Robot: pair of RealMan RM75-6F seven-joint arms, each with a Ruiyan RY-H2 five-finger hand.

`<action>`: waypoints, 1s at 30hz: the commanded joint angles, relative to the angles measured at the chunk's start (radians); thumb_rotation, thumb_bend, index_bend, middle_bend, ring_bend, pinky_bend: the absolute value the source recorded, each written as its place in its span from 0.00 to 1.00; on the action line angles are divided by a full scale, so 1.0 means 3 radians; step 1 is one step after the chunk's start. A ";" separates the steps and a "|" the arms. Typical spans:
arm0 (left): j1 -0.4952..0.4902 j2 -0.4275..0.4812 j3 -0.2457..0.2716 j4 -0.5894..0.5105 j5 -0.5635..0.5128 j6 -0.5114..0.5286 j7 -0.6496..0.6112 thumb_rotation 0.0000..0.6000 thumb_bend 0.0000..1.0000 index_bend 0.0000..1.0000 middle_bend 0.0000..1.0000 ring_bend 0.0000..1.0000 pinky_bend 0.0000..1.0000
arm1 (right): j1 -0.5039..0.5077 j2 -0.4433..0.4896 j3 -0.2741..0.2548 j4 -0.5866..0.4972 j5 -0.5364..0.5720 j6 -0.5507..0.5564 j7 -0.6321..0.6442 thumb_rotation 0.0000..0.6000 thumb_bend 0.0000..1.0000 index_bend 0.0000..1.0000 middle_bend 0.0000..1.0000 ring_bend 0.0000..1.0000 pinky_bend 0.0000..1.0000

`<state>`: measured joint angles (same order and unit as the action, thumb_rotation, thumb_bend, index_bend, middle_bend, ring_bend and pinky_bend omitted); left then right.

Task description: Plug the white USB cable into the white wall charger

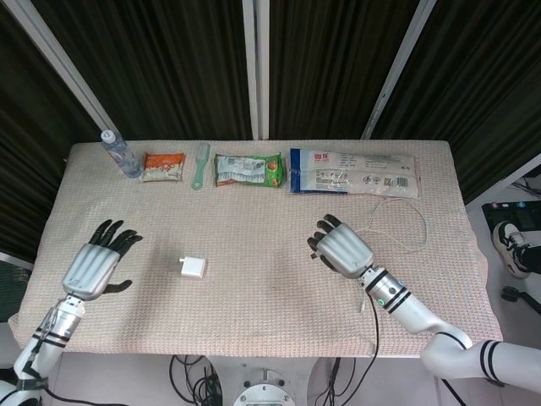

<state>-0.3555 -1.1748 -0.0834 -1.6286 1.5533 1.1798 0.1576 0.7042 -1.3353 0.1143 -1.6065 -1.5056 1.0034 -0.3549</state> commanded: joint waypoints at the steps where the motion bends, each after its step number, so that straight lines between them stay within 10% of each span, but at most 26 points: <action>1: -0.0404 -0.0256 -0.0078 0.0053 -0.0043 -0.0510 0.0024 1.00 0.12 0.23 0.20 0.03 0.00 | -0.0042 0.0196 0.0117 -0.0175 0.0126 0.0107 -0.0096 1.00 0.33 0.55 0.54 0.28 0.24; 10: -0.0807 -0.0752 -0.0122 0.0390 -0.0501 -0.1112 0.0208 1.00 0.13 0.27 0.21 0.05 0.02 | -0.0131 0.0387 0.0108 -0.0302 0.0228 0.0176 -0.0121 1.00 0.33 0.55 0.54 0.28 0.24; 30: -0.0876 -0.0983 -0.0005 0.0677 -0.0731 -0.1048 0.0169 1.00 0.23 0.31 0.28 0.09 0.03 | -0.0115 0.0255 0.0019 -0.0121 0.0176 0.0114 0.0079 1.00 0.33 0.55 0.54 0.28 0.24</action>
<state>-0.6181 -1.4679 -0.0872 -1.4264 1.3335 0.8642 0.2125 0.6692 -1.2574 0.1207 -1.6445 -1.4525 1.0385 -0.3329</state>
